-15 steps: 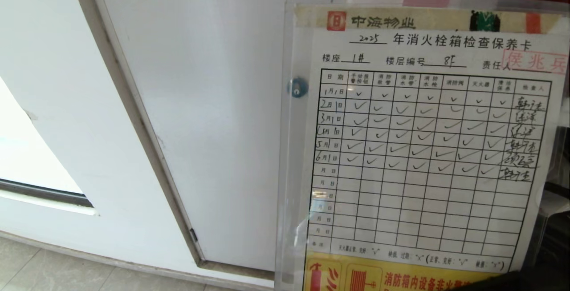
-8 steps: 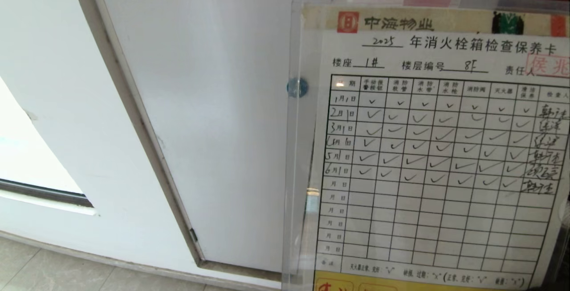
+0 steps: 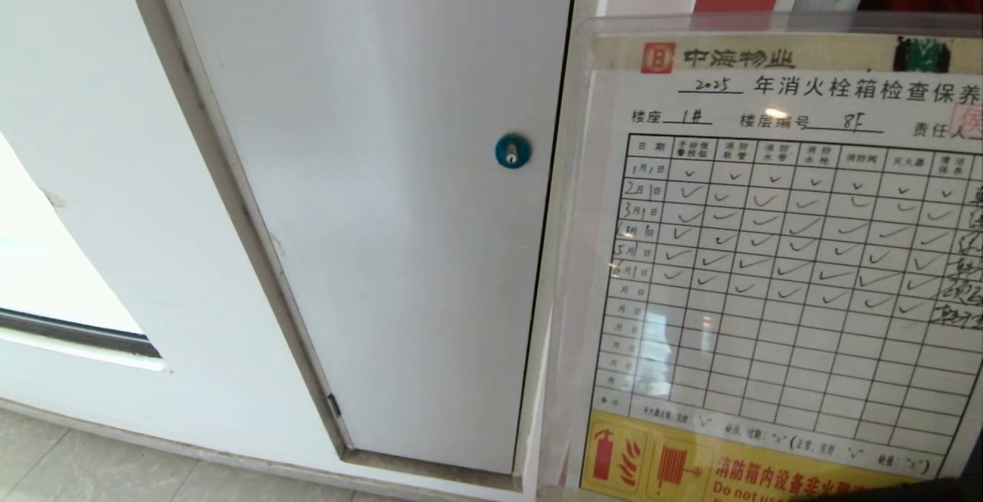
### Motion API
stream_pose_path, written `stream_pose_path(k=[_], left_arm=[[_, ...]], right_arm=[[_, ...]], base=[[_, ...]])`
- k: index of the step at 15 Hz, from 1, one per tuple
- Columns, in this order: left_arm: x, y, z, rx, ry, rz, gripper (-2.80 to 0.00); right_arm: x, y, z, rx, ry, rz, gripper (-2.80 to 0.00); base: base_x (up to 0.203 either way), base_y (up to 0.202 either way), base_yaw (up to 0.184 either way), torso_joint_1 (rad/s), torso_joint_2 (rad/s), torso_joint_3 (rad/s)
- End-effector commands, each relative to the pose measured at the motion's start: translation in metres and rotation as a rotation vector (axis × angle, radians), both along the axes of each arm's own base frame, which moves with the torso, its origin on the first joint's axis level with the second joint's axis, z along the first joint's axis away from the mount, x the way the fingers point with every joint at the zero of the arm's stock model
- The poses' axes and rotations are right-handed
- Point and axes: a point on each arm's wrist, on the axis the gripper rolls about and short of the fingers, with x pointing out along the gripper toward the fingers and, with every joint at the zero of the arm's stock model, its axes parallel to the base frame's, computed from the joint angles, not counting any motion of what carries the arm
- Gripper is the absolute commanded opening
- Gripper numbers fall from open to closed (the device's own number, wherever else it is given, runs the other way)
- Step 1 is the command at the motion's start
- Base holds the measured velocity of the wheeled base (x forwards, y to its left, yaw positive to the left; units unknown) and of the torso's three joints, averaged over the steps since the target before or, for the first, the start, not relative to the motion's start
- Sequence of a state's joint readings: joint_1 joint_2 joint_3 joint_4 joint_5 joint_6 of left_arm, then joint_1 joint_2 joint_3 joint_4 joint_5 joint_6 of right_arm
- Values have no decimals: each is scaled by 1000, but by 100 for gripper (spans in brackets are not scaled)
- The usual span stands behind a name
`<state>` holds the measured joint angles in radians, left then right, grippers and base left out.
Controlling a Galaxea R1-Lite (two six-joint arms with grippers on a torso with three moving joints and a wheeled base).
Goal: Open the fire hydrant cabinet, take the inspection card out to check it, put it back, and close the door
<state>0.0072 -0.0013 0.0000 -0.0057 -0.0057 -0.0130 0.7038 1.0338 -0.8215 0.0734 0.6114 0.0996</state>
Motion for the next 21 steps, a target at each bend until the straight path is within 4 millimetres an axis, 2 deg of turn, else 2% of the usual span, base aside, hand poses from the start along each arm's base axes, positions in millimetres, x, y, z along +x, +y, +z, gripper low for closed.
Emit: stream_pose_path(k=[1, 5, 10, 12, 17, 21], left_arm=[[0, 0, 0, -1, 1, 0, -280], [0, 0, 0, -1, 1, 0, -280], [0, 0, 0, -1, 1, 0, -280], [0, 0, 0, -1, 1, 0, -280], [0, 0, 0, -1, 1, 0, -280], [0, 0, 0, -1, 1, 0, -280]], right_arm=[[-13, -13, 5, 10, -48, -68, -280], [-33, -35, 6, -49, -133, -241, -280], [-52, -60, 3, -256, -290, -486, -280], [-57, -71, 2, -397, -400, -635, -280], [-69, -91, 15, -727, -656, -876, -280], [-71, -100, 19, -1076, -760, -1099, -280]], base=[[0, 0, 0, 0, 0, 0], [0, 0, 0, 0, 0, 0], [0, 0, 0, 0, 0, 0], [0, 0, 0, 0, 0, 0], [0, 0, 0, 0, 0, 0], [0, 0, 0, 0, 0, 0]])
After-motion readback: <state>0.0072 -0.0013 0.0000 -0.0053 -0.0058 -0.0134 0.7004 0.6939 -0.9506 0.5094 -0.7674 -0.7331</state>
